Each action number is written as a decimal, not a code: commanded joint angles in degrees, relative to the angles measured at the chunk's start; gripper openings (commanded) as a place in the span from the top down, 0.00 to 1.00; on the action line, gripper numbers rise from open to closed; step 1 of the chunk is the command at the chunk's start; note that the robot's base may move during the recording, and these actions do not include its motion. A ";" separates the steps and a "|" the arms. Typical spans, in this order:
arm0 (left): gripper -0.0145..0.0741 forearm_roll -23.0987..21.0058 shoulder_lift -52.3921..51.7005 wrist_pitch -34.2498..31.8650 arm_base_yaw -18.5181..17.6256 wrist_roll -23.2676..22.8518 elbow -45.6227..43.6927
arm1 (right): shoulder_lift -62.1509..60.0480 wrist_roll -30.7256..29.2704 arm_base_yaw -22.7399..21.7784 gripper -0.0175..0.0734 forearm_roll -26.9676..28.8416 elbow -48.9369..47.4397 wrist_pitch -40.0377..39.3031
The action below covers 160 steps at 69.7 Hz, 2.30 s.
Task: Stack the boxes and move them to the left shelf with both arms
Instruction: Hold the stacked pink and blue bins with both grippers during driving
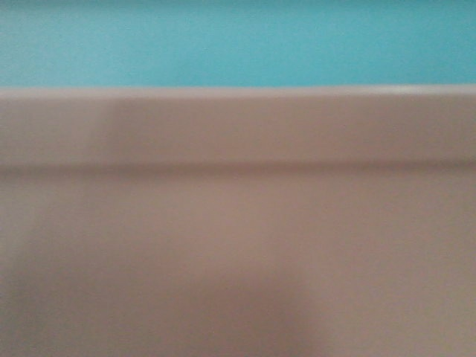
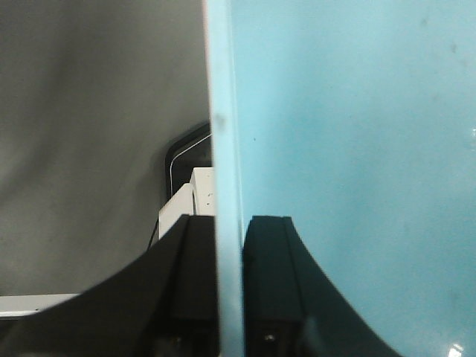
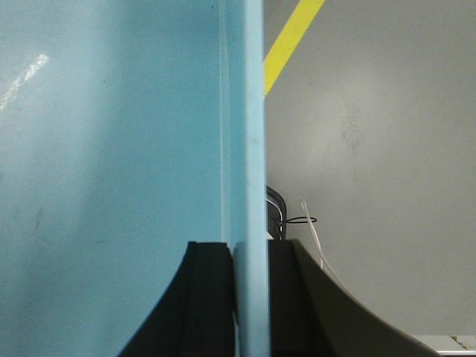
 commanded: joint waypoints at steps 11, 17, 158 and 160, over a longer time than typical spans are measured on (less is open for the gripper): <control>0.84 -4.64 -2.12 3.99 -1.11 -0.22 -2.21 | -1.99 0.01 0.53 0.75 0.75 -1.98 -1.76; 0.84 -4.64 -2.12 3.99 -1.11 -0.22 -2.21 | -1.99 0.01 0.53 0.75 0.75 -1.98 -1.71; 0.84 -4.64 -2.12 4.09 -1.11 -0.22 -2.21 | -1.99 0.01 0.53 0.75 0.70 -1.98 -1.66; 0.84 -4.64 -2.12 4.09 -1.11 -0.22 -2.21 | -1.99 0.01 0.53 0.75 0.70 -1.98 -1.66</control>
